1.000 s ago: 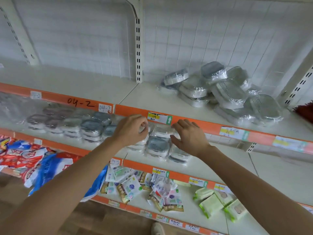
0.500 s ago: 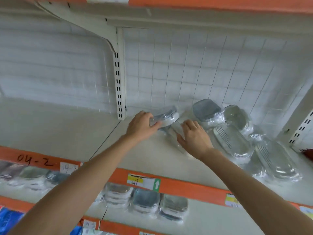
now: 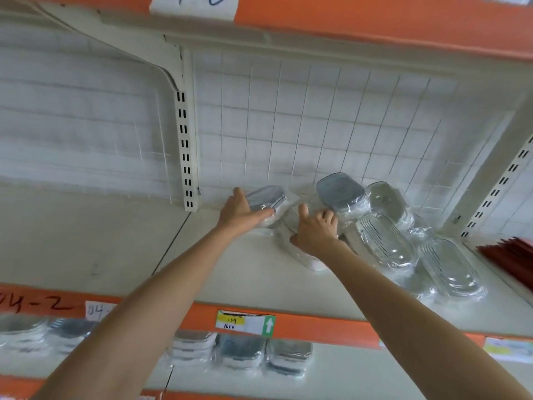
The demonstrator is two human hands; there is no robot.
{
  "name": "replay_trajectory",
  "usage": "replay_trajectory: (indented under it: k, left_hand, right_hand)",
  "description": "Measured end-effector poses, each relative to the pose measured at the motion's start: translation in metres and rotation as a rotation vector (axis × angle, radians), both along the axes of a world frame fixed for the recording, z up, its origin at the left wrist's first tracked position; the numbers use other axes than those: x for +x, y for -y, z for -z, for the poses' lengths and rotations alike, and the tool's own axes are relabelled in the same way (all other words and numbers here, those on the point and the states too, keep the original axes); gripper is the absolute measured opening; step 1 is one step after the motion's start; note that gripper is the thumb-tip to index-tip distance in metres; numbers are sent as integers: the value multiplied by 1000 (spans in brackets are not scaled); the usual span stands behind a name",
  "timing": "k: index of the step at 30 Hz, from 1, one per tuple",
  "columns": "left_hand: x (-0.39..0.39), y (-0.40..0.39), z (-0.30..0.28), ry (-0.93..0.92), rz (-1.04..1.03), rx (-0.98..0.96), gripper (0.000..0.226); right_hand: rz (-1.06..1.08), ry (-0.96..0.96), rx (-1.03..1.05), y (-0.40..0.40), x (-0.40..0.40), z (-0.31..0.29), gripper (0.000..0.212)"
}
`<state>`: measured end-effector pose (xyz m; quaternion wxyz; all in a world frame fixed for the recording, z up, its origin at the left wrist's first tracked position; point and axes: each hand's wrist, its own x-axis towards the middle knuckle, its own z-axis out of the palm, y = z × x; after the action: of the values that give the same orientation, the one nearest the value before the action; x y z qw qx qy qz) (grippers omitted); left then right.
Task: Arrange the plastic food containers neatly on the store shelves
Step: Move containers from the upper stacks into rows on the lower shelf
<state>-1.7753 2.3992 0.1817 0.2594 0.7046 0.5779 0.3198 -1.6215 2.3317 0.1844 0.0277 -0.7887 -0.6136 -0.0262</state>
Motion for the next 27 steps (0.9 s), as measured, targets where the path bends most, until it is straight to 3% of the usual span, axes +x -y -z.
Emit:
replay_trajectory:
  k: [4, 9, 13, 17, 20, 24, 27]
  left_hand:
    - [-50, 25, -1, -93, -9, 30, 77]
    - [-115, 56, -1, -229, 15, 2, 72]
    - [-147, 79, 2, -354, 132, -97, 83]
    - [-148, 96, 16, -554, 145, -185, 91]
    - [-136, 103, 29, -553, 92, -215, 107]
    - [-118, 108, 40, -604, -14, -73, 120]
    - [-108, 103, 35, -627, 5, -149, 130]
  right_hand:
    - [20, 18, 76, 8, -15, -3, 76]
    - [-20, 7, 78, 32, -55, 2, 88]
    - [-52, -9, 22, 62, -62, 6, 95]
    - [-47, -75, 31, 94, -58, 15, 96]
    - [-31, -122, 94, 116, -52, 23, 91]
    - [3, -243, 129, 135, -43, 34, 100]
    - [-19, -255, 107, 138, -36, 38, 98]
